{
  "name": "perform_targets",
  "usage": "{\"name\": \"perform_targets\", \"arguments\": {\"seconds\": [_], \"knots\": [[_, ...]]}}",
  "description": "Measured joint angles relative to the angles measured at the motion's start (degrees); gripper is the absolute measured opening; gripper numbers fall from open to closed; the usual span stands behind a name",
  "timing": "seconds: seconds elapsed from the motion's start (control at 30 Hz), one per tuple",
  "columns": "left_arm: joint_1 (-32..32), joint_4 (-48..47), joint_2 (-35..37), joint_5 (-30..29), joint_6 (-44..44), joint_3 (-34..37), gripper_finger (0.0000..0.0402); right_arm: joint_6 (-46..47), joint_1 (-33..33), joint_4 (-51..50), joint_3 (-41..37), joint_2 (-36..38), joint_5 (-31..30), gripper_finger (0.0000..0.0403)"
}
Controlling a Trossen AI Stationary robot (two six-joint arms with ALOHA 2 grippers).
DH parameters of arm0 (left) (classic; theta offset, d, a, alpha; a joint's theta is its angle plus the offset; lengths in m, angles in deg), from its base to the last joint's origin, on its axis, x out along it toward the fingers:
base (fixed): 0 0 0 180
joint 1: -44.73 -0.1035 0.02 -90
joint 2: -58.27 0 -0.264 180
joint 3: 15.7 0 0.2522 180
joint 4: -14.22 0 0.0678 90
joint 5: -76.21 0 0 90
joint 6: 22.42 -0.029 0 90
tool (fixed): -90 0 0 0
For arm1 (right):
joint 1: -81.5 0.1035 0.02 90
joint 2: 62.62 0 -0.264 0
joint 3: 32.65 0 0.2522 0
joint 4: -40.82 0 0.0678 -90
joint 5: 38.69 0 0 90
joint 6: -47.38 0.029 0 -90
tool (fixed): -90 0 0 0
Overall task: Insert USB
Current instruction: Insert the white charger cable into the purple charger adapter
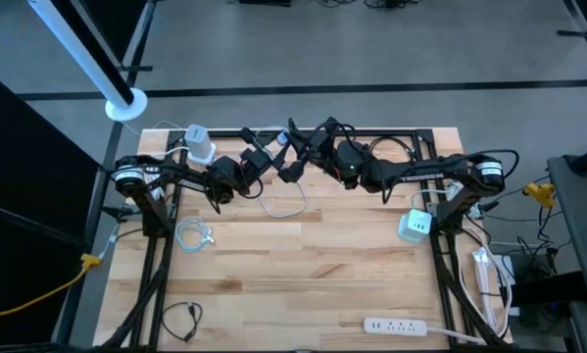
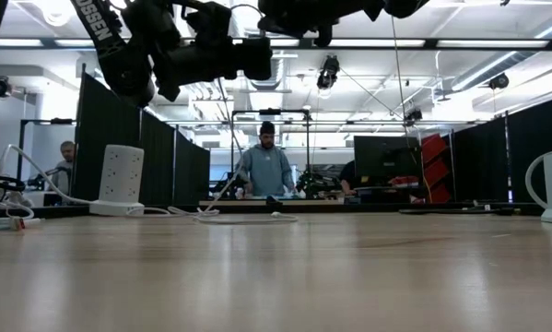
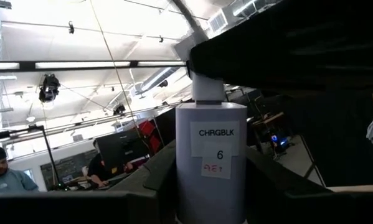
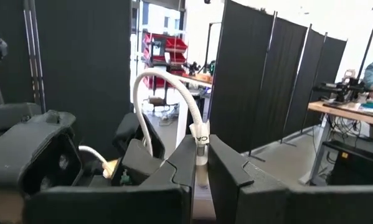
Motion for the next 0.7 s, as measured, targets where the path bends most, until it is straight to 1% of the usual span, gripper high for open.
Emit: {"name": "perform_targets", "arguments": {"seconds": [0.07, 0.2, 0.3, 0.7], "knots": [[0.0, -0.2, 0.0, 0.0, -0.1, 0.0, 0.0120, 1.3, -0.3, -0.9, 0.0, 0.1, 0.7, 0.0014], [-0.1, -0.4, 0.0, -0.3, 0.0, 0.0, 0.0120, 5.0, -1.5, -2.4, 0.0, 0.1, 4.4, 0.0014], [-0.1, -0.8, 0.0, -0.8, 0.1, 0.0, 0.0120, 6.4, -2.0, -2.9, 0.0, 0.1, 5.5, 0.0014], [-0.1, -1.6, 0.0, -0.7, 0.3, 0.0, 0.0120, 8.1, -2.0, -4.4, -0.1, 0.3, 5.3, 0.0019]]}}
